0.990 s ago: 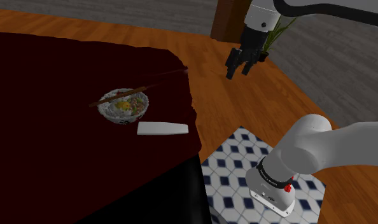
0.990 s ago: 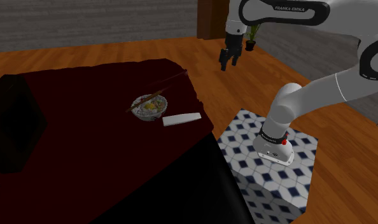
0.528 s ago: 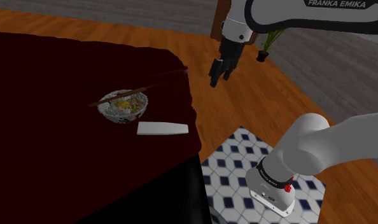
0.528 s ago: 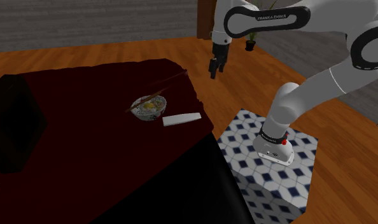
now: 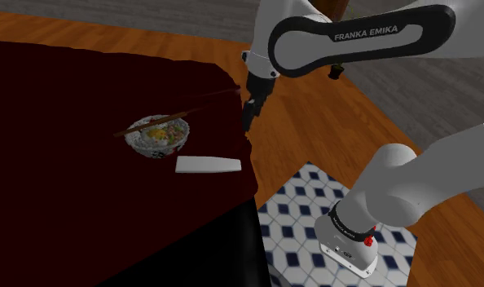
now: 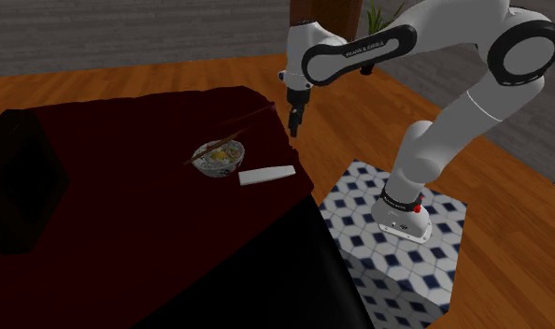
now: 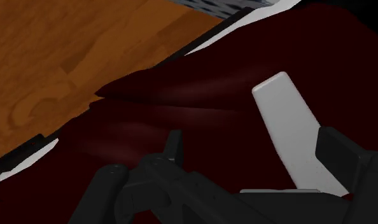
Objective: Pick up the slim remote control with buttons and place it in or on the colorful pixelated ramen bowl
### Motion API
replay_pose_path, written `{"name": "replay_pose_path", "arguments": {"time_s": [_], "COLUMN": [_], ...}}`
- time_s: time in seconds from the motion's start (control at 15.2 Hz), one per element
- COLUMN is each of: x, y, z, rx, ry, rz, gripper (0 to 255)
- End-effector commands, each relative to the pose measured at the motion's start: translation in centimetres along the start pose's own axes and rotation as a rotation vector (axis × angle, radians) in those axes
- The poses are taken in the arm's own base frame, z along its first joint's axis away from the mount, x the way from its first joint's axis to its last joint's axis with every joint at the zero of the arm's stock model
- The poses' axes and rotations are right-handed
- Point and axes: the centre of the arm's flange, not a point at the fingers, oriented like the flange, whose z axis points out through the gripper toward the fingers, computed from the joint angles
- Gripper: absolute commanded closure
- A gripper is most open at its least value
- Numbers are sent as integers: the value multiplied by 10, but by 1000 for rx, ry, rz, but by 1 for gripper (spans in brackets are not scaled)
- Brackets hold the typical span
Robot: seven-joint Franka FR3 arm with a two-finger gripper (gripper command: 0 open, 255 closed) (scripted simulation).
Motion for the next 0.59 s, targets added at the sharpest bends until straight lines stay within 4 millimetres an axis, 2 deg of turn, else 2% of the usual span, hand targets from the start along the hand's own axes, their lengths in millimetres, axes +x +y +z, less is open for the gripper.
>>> {"name": "replay_pose_path", "arguments": {"time_s": [0.0, 0.53], "x": [16, 65], "y": [-15, -81], "z": [15, 84], "rx": [-4, -20], "ry": [1, -3], "rz": [-83, -405], "gripper": [0, 0]}}
